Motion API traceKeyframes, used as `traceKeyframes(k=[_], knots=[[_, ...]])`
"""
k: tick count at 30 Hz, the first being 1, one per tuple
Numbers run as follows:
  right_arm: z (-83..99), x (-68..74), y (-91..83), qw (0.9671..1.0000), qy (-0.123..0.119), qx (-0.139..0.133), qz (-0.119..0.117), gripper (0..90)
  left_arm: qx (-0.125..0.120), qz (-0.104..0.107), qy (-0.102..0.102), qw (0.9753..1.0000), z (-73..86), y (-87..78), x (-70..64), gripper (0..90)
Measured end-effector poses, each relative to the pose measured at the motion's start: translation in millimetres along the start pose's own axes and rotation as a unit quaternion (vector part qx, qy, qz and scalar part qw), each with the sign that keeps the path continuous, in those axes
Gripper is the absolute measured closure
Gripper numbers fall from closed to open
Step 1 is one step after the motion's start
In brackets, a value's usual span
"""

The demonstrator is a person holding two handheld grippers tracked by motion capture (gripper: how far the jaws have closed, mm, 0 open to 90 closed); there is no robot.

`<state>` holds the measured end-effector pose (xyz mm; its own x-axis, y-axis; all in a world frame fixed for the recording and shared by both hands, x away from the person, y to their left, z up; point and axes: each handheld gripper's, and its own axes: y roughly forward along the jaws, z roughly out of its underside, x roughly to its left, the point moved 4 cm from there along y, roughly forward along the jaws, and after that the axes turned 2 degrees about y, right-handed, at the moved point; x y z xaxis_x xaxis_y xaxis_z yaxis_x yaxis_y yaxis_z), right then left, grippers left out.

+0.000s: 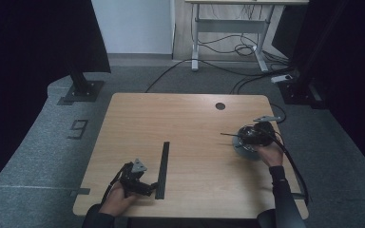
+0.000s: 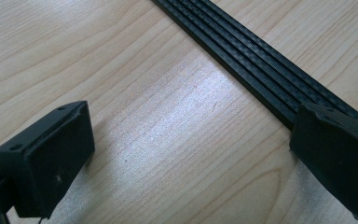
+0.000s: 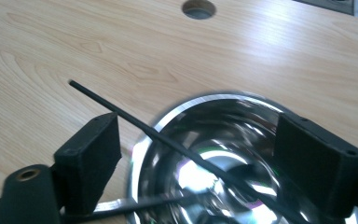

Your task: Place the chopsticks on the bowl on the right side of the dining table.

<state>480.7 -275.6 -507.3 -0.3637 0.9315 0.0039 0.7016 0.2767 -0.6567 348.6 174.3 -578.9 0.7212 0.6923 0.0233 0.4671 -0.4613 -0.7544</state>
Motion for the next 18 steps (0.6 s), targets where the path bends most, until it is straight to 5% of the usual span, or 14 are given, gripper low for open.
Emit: traceKeyframes(k=[7,18], knots=[[-11.7,14.2,16.5,0.9999,-0.012,0.008,0.003,8.8,0.0,0.0,-0.001,1.0,0.0,0.0,-0.1,0.0],[-16.2,-0.2,40.4,0.998,-0.002,0.034,0.053,7.9,0.0,0.0,-0.001,1.0,-0.1,0.0,-0.1,0.0]])
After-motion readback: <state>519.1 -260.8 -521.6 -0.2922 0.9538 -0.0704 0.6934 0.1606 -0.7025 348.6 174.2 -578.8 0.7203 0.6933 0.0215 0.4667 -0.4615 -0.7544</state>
